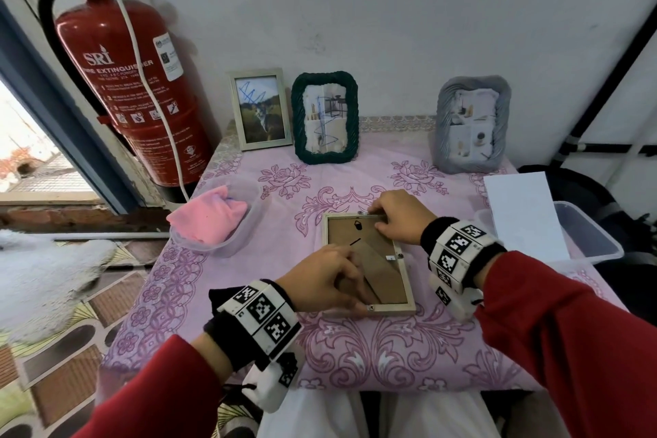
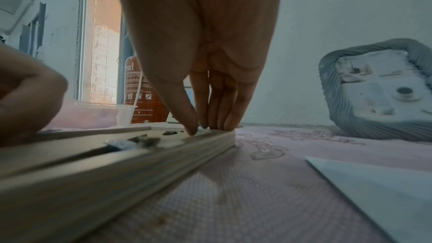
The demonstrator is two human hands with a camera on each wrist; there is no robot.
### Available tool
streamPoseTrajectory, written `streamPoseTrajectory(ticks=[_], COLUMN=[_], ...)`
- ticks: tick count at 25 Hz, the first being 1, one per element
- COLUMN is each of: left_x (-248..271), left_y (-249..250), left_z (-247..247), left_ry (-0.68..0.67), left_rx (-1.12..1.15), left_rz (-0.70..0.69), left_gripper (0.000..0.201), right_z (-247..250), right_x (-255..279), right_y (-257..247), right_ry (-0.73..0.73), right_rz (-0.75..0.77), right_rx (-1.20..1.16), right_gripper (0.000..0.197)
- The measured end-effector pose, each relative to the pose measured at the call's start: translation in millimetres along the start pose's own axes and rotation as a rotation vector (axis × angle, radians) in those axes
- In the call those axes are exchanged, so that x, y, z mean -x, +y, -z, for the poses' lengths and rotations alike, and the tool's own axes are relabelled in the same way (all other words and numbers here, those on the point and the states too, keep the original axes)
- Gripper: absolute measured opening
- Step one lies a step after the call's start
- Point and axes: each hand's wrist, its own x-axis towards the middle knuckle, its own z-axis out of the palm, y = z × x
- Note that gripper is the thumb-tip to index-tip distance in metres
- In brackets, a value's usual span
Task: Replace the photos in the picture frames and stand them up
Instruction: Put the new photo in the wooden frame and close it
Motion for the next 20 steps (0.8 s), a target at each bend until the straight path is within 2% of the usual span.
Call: streamPoseTrajectory(ticks=[11, 14, 20], left_x=[-4.7, -4.0, 4.5], left_y=[8.3, 9.6, 6.8], left_z=[2.0, 2.0, -2.5], left_ry=[-0.040, 0.020, 0.130], left_rx=[-0.037, 0.018, 0.077], left_rz=[0.033, 0.031, 0.051], left_gripper=[0.017, 0.023, 0.022], right_z=[0.5, 0.3, -1.4], right_x=[-1.4, 0.1, 0.8], right_y=[1.1, 2.1, 6.2], right_ry=[0.022, 0.008, 0.016], right_rz=[-0.021, -0.007, -0.014], right_rx=[-0.028, -0.043, -0.065], right_gripper=[0.029, 0.025, 0.025])
